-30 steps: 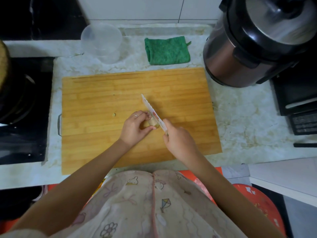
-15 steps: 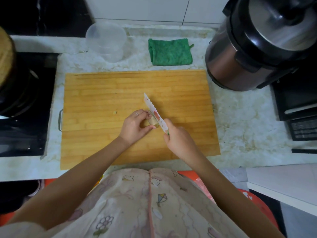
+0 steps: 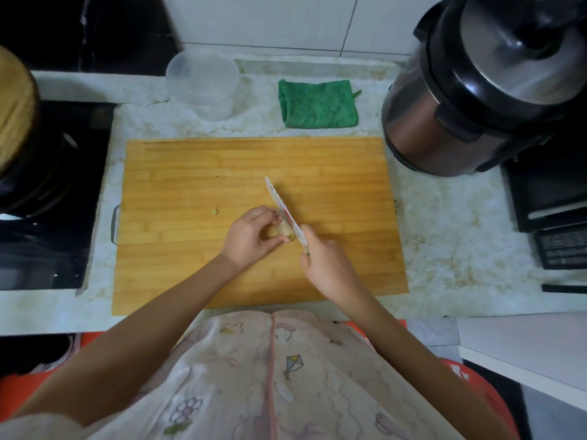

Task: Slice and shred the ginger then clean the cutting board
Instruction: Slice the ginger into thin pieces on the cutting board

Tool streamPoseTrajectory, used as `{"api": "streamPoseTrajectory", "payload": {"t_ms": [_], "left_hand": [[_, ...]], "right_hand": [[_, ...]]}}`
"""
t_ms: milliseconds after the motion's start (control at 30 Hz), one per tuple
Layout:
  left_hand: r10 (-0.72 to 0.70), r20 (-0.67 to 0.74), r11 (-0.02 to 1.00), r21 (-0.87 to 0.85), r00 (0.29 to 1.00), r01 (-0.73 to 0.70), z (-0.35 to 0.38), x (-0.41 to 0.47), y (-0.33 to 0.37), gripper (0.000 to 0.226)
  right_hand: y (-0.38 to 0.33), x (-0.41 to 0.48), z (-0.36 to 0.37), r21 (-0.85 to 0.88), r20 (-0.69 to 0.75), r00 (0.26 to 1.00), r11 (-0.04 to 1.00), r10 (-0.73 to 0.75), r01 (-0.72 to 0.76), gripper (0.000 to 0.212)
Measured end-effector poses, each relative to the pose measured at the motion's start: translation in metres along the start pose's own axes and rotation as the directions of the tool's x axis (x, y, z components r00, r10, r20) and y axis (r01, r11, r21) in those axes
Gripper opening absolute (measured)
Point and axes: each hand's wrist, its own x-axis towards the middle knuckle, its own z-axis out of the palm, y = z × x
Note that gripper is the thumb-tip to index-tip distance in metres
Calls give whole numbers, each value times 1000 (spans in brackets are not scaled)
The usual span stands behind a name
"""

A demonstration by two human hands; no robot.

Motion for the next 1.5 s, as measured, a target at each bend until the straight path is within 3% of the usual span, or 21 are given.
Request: {"api": "streamPoseTrajectory", "payload": {"t_ms": [233,433,767,1067,1267,1500], "left_hand": [[-14,-21,1000,0,1000,14,2,0,1,54],[-14,-2,1000,28,1000,14,0,-1,1,47],[-27,-3,998,53,1000,27,-1,-3,5,59],[-84,-14,996,33,996,84,1,-10,9,42],[-50,-6,998,27,999,50,0,-14,12,45],[-10,-37,999,34,999,11,2,-18,11,32]], "right_hand": [[11,-7,3,-30,15,1000,999,13,-12,45],[13,-4,22,82,-11,995,992,96,-95,42],[14,-8,22,27,-29,995,995,97,-96,49],[21,-20,7,-121,29,999,992,43,-39,54],[11,-18,-17,-15,-106,994,1000,10,-12,55],[-6,-22,-19,-84,-58,998,996,-10,5,54]]}}
